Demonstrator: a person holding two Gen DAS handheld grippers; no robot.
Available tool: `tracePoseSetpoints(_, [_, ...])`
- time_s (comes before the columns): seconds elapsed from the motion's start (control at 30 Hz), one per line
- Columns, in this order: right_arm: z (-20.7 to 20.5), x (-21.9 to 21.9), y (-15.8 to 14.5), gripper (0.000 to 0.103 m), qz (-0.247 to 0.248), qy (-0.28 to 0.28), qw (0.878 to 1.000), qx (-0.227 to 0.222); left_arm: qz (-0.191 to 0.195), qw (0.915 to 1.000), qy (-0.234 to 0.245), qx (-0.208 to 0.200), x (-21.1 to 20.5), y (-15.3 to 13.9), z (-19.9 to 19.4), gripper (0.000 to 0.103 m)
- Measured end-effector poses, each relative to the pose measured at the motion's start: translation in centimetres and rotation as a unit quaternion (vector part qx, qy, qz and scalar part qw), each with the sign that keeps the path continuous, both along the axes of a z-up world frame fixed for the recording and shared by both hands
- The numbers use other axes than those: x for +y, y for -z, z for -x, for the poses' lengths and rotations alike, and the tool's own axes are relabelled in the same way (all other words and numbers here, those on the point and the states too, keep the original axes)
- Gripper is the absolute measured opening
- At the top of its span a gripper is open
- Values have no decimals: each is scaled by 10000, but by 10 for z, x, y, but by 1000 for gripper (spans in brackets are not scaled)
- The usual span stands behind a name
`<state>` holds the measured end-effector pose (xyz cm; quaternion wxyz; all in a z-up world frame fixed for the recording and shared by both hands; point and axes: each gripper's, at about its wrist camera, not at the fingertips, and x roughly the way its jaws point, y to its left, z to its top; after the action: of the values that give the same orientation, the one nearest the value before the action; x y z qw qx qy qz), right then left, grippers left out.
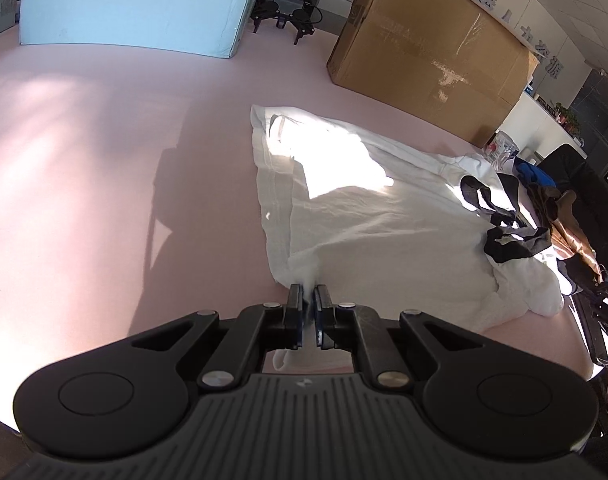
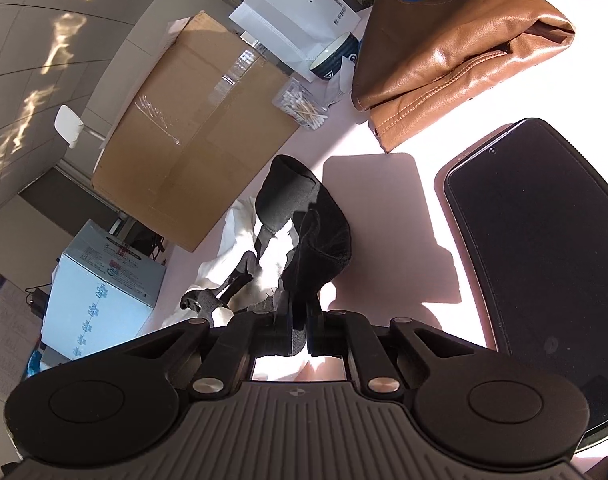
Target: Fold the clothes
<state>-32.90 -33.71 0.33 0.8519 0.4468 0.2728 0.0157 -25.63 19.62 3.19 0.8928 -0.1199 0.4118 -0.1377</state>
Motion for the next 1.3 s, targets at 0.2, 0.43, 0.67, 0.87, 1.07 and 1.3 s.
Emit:
tracePoseSetpoints(0.2, [2, 1, 4, 66, -425, -626, 9971, 43, -121, 9992, 365, 103, -1, 1, 6, 51])
tracePoseSetpoints(0.43, [-6, 31, 2, 82, -333, -1347, 9903, -101, 470, 9966, 646, 219, 4, 3, 10, 82])
tracePoseSetpoints(0.67, [-15, 40, 8, 23, -271, -1070, 9939, -60, 376, 9977, 541, 181, -12, 4, 2, 63])
tracePoseSetpoints(0.87, [-12, 32, 16, 8, -515, -1034, 9933, -103, 300, 9986, 290, 337, -3, 6, 2, 10])
tracePoseSetpoints(1.07, [-7, 31, 2, 8, -328, -1024, 9938, -280, 114, 9996, 128, 239, 0, 2, 6, 4])
tracePoseSetpoints(1.3, [-1, 31, -8, 8, -157, -1032, 9935, -452, 21, 9995, 302, 32, -3, -11, 12, 4])
